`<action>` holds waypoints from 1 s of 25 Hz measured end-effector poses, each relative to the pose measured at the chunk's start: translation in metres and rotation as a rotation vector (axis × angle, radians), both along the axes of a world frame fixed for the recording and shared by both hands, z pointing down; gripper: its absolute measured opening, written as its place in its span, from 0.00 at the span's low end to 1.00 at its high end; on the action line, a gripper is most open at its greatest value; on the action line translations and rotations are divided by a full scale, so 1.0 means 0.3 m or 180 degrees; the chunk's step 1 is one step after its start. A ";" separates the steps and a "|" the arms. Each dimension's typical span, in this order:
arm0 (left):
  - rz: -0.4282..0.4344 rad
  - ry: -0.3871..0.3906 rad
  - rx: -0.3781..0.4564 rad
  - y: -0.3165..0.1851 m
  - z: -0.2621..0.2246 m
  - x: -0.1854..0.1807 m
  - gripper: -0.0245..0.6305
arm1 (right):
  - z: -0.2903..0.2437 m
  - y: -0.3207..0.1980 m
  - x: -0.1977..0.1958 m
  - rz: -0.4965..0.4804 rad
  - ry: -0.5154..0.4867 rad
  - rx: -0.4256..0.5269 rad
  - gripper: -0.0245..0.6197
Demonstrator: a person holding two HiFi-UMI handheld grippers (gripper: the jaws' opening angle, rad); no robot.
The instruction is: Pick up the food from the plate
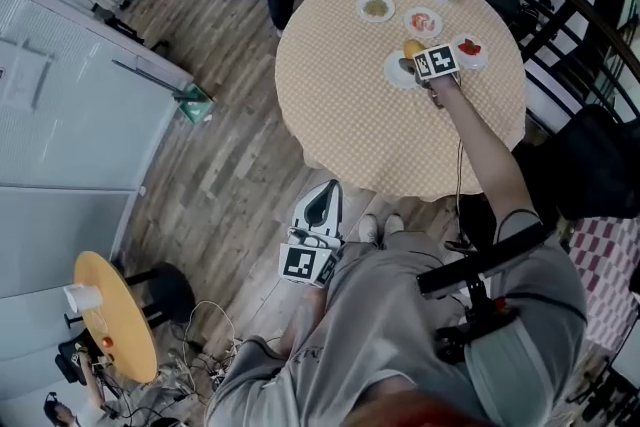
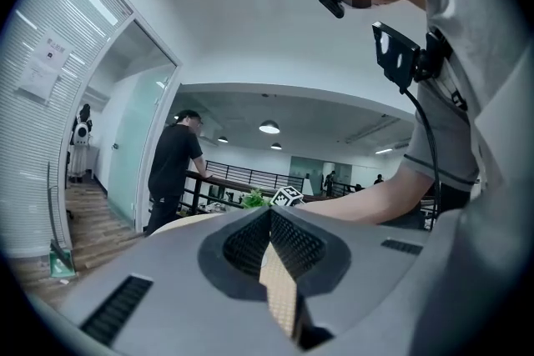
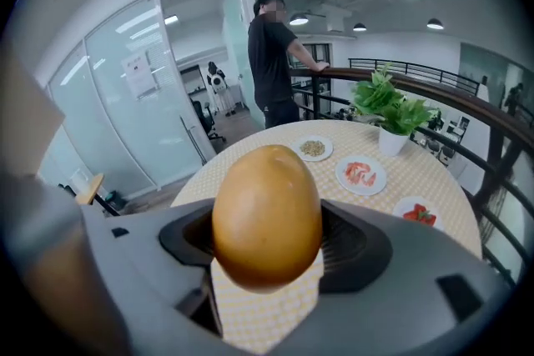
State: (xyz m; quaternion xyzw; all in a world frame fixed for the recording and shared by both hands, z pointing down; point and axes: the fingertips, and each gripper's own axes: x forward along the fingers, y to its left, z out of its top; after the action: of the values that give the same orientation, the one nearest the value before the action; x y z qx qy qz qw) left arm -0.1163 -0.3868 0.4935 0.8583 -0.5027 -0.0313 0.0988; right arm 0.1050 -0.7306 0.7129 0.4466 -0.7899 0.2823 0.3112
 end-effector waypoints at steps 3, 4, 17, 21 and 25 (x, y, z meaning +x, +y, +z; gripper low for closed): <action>0.0152 0.0017 0.0069 -0.014 -0.024 0.038 0.05 | -0.116 0.076 0.004 0.0018 -0.0272 0.0085 0.56; 0.0204 0.0010 0.0101 -0.020 -0.032 0.050 0.05 | -0.163 0.103 0.008 0.0022 -0.0345 0.0135 0.56; 0.0699 -0.0103 0.0413 -0.090 -0.105 0.188 0.05 | -0.679 0.601 0.025 0.0004 -0.0872 0.1195 0.56; 0.0797 -0.0168 0.0485 -0.056 -0.146 0.242 0.05 | -0.798 0.822 0.058 0.0034 -0.0952 0.1537 0.56; 0.0826 -0.0253 0.0645 -0.044 -0.204 0.252 0.05 | -0.915 1.028 0.058 0.0025 -0.0981 0.1915 0.56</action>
State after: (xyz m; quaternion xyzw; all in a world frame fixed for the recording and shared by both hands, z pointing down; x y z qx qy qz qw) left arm -0.0406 -0.3999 0.4322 0.9221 -0.3854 -0.0348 -0.0050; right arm 0.1223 -0.4221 0.4384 0.4736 -0.8738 0.1018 0.0413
